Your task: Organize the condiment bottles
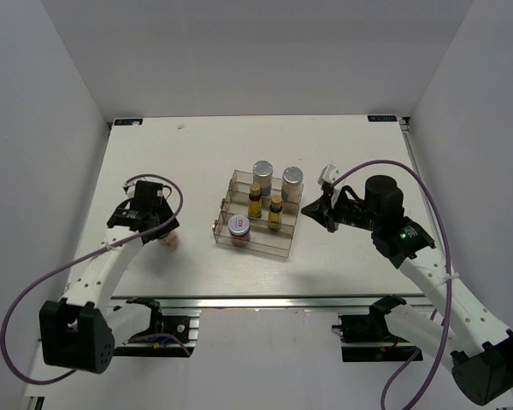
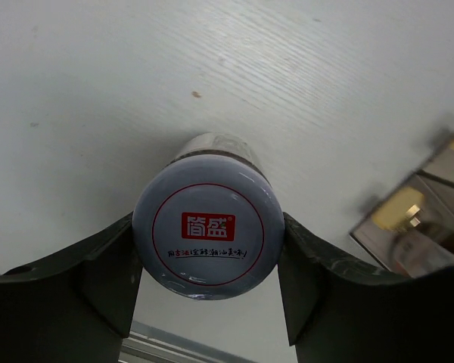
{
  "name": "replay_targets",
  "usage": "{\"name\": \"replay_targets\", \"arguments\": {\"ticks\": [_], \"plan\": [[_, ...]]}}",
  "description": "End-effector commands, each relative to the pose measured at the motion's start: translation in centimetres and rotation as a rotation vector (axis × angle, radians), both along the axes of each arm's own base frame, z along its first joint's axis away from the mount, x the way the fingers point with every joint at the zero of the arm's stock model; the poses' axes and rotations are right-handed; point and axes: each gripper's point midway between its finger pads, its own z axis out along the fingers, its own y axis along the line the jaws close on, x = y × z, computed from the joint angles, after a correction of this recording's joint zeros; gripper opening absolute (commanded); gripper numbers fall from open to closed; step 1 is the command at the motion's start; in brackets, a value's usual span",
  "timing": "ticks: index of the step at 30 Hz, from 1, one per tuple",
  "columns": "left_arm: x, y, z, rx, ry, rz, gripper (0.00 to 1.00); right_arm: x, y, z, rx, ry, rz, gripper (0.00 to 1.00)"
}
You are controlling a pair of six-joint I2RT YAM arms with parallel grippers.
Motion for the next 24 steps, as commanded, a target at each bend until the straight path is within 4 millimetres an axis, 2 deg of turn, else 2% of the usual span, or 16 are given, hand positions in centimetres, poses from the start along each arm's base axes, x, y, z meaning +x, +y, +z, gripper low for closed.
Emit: {"name": "replay_targets", "arguments": {"ticks": [1,6,7,9,10,12,13,14,15,16,18,19,21,22,24], "plan": [[1.1,-3.7,5.7,-0.101,-0.169,-0.245,0.0,0.4,0.1,0.8,0.019,-0.027,-0.002,0.03],[-0.3,-7.5,7.3,-0.135,-0.202,-0.442,0.0,0.6,0.1,0.6,0.012,-0.023,-0.012,0.03],[-1.1,-9.5,7.7,-0.163,-0.213,-0.527,0.0,0.7,0.1,0.5,0.011,-0.022,-0.013,0.03],[-1.5,-12.2,9.1,-0.204,-0.272,-0.647,0.0,0.8,0.0,0.5,0.008,-0.026,-0.02,0.03],[-2.6,-14.4,9.4,-0.226,-0.275,-0.739,0.0,0.9,0.0,0.5,0.007,-0.025,-0.024,0.02],[-3.0,-16.9,10.5,-0.236,-0.301,-0.813,0.0,1.1,-0.1,0.4,0.002,-0.025,-0.034,0.03],[-4.3,-18.9,10.8,-0.249,-0.303,-0.894,0.0,1.2,-0.1,0.3,0.0,-0.026,-0.039,0.03],[-3.6,-19.3,11.3,-0.201,-0.322,-0.876,0.0,1.3,-0.2,0.3,-0.001,-0.027,-0.046,0.03],[-3.9,-20.1,11.7,-0.191,-0.332,-0.898,0.0,1.3,-0.3,0.3,-0.002,-0.027,-0.047,0.03],[-5.1,-21.8,11.9,-0.187,-0.335,-0.961,0.0,1.4,-0.3,0.3,-0.003,-0.028,-0.05,0.03],[-5.2,-23.6,12.4,-0.161,-0.346,-0.988,0.0,1.5,-0.3,0.2,-0.005,-0.026,-0.055,0.03],[-6.4,-25.2,12.6,-0.163,-0.344,-1.043,0.0,1.6,-0.4,0.2,-0.006,-0.027,-0.059,0.03],[-6.7,-27.4,12.4,-0.134,-0.326,-1.085,0.0,1.7,-0.4,0.1,-0.009,-0.026,-0.066,0.03],[-7.7,-28.8,12.2,-0.121,-0.315,-1.133,0.0,1.8,-0.4,0.1,-0.009,-0.028,-0.067,0.03],[-7.3,-30.9,11.0,-0.068,-0.284,-1.157,0.0,1.9,-0.5,0.1,-0.012,-0.028,-0.073,0.03]]}}
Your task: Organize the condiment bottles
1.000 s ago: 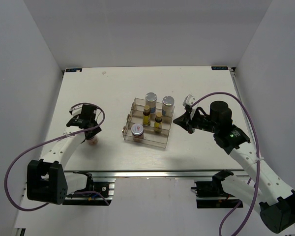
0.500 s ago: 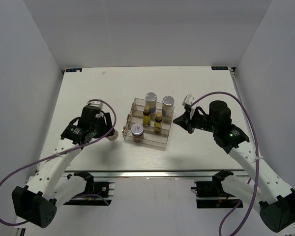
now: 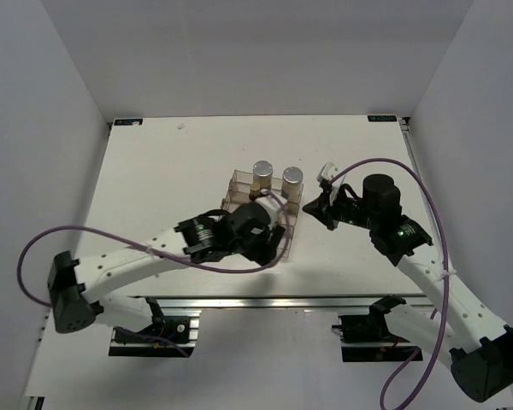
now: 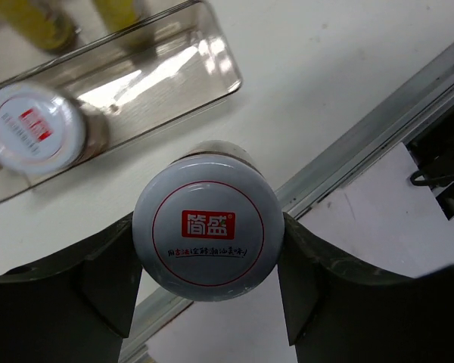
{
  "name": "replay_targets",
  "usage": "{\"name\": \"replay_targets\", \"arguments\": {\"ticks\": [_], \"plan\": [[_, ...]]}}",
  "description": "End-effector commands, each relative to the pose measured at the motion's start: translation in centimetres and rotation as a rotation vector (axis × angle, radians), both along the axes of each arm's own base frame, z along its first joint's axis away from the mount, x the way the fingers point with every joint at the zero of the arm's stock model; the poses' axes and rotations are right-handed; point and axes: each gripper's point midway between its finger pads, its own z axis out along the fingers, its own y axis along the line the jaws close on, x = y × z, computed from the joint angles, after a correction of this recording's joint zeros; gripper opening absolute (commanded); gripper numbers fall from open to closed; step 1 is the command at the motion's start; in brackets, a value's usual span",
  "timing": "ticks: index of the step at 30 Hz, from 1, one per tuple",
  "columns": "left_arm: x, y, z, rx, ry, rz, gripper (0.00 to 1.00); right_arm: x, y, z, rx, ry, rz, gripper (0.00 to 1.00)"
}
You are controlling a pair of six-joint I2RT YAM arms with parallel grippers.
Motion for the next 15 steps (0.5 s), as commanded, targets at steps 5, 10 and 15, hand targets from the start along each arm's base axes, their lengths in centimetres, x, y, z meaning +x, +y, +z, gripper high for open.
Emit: {"name": "replay_targets", "arguments": {"ticks": [5,10,15], "plan": [[3.9,-5.5,0.4,0.049,-0.132,0.041,0.0,1.0,-0.5,1.2,0.021,-0.042,-0.041,0.02],[6.7,-7.0,1.2,0.062,-0.197,0.1,0.0,1.1,-0.8,1.4,0.032,-0.04,-0.046,0.02],[8.9,-7.4,1.8,0.008,-0.186,0.124,0.0,0.9,-0.7,1.4,0.034,-0.035,-0.034,0.02]]}}
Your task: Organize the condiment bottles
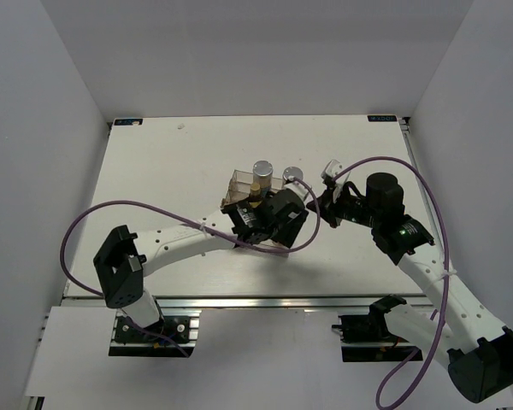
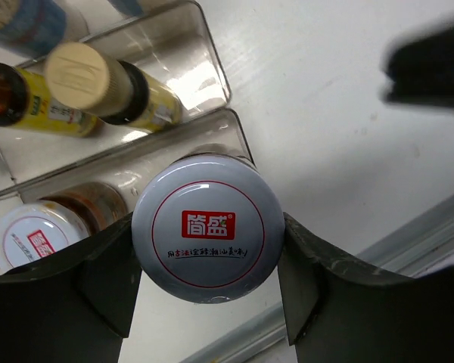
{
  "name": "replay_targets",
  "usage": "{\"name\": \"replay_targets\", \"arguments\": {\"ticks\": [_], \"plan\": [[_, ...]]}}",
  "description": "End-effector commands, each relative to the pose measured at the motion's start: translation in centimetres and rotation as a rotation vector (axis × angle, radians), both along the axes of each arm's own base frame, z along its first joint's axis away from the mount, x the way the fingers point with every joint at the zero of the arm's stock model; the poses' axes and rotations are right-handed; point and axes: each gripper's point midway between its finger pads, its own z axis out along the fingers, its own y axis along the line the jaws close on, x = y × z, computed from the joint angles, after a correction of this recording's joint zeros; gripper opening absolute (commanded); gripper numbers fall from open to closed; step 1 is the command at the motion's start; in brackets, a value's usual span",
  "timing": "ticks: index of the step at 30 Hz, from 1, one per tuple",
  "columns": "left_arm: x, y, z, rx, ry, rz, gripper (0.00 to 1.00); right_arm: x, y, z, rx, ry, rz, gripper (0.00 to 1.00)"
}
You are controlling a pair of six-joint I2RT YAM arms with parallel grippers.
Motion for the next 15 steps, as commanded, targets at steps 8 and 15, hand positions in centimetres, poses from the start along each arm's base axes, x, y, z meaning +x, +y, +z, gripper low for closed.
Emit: {"name": "replay_targets", "arguments": {"ticks": [8,15], "plan": [[5.3,0.5,2.2,-0.157,-0.027,0.085,0.0,-0.1,0.2,1.6,0.038,-0.04,0.015,0.02],[5.4,0.3,0.2,-0.155,0.022,0.065,0.0,-0.1,0.2,1.5,0.038,-0.039,0.014,0.02]]}}
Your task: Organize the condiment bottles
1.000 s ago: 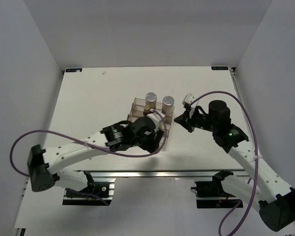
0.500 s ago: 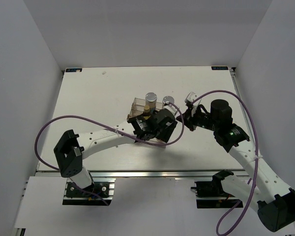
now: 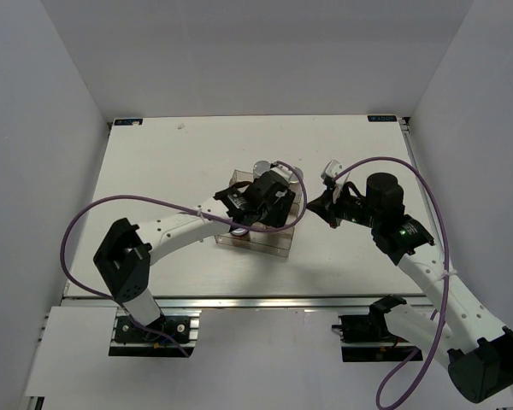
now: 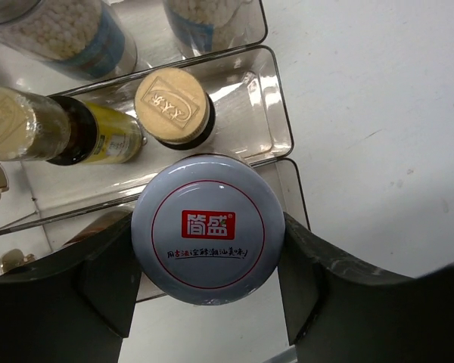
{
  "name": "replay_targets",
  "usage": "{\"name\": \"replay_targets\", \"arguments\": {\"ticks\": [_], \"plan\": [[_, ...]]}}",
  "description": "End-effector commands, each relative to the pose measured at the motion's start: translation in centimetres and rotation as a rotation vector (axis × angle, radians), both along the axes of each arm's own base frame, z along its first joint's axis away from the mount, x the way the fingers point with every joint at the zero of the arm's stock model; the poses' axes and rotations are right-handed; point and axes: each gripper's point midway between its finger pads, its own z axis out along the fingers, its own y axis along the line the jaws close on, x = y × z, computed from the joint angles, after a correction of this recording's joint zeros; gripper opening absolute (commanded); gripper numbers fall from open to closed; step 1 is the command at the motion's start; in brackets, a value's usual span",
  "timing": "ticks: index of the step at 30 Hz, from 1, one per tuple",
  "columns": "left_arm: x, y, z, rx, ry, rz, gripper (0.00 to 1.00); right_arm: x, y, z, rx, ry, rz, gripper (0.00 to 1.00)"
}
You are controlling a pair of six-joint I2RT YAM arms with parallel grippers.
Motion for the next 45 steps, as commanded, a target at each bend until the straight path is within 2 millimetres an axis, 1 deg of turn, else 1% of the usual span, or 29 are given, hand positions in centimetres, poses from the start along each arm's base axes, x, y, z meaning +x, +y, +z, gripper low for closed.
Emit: {"name": "replay_targets", "arguments": {"ticks": [1,3,6,7,9,10,12,14,19,24,30,33,34,36,37,38,40,41,43,44,45], "plan": [[-0.2,-1.6,1.2,-0.085,-0.009,-0.047,0.0,0.0,0.2,1.6,0.035,-0.042,0.007,0.02],[-0.8,-1.6,0.6,-0.087,0.014,-0.062,0.0,0.0,0.2,1.5,0.035,-0.04,0.009,0.02],[-1.5,-1.2,0.6,-0.101,0.021,-0.074,0.0,0.0,0.2,1.4,0.034,-0.04,0.009,0.02],[-1.8,-0.8,0.1,-0.09,0.03,-0.076,0.0,0.0,0.2,1.4,0.034,-0.038,0.012,0.02],[-2.2,-0.4,0.2,-0.093,0.03,-0.08,0.0,0.0,0.3,1.3,0.032,-0.036,0.015,0.02],[-2.5,-0.2,-0.2,-0.089,0.038,-0.085,0.0,0.0,0.2,1.2,0.031,-0.033,0.014,0.02],[-2.8,-0.1,0.2,-0.106,0.033,-0.093,0.0,0.0,0.3,1.2,0.03,-0.032,0.014,0.02],[-3.2,0.1,0.0,-0.112,0.041,-0.105,0.0,0.0,0.3,1.2,0.031,-0.032,0.015,0.02],[-3.6,0.1,-0.2,-0.113,0.048,-0.124,0.0,0.1,0.3,1.0,0.027,-0.027,0.012,0.02],[-3.5,0.4,0.1,-0.116,0.03,-0.117,0.0,0.2,0.3,0.9,0.026,-0.022,0.014,0.02],[-3.1,0.7,1.2,-0.129,-0.01,-0.104,0.0,0.2,0.4,0.6,0.021,-0.013,0.02,0.02],[-2.9,0.8,0.9,-0.102,-0.007,-0.1,0.0,0.2,0.5,0.5,0.02,-0.008,0.023,0.02],[-2.9,0.9,0.2,-0.085,0.004,-0.1,0.0,0.2,0.5,0.5,0.019,-0.007,0.023,0.02],[-2.6,0.8,-0.2,-0.075,0.006,-0.095,0.0,0.2,0.4,0.5,0.019,-0.007,0.022,0.02],[-2.5,0.6,-0.9,-0.064,0.017,-0.096,0.0,0.2,0.4,0.5,0.019,-0.007,0.022,0.02],[-2.4,0.5,-1.1,-0.059,0.019,-0.097,0.02,0.2,0.4,0.5,0.02,-0.008,0.022,0.02],[-2.1,0.0,-1.2,-0.06,0.018,-0.095,0.12,0.2,0.4,0.5,0.02,-0.01,0.02,0.03],[-2.0,-0.2,-1.8,-0.05,0.029,-0.097,0.23,0.2,0.4,0.5,0.02,-0.01,0.019,0.03],[-1.8,-0.6,-1.8,-0.055,0.031,-0.101,0.34,0.2,0.4,0.6,0.02,-0.012,0.019,0.03],[-1.8,-0.7,-2.1,-0.051,0.033,-0.101,0.47,0.2,0.4,0.6,0.02,-0.012,0.019,0.03],[-1.8,-0.8,-2.0,-0.053,0.034,-0.104,0.53,0.1,0.4,0.5,0.02,-0.01,0.02,0.03]]}}
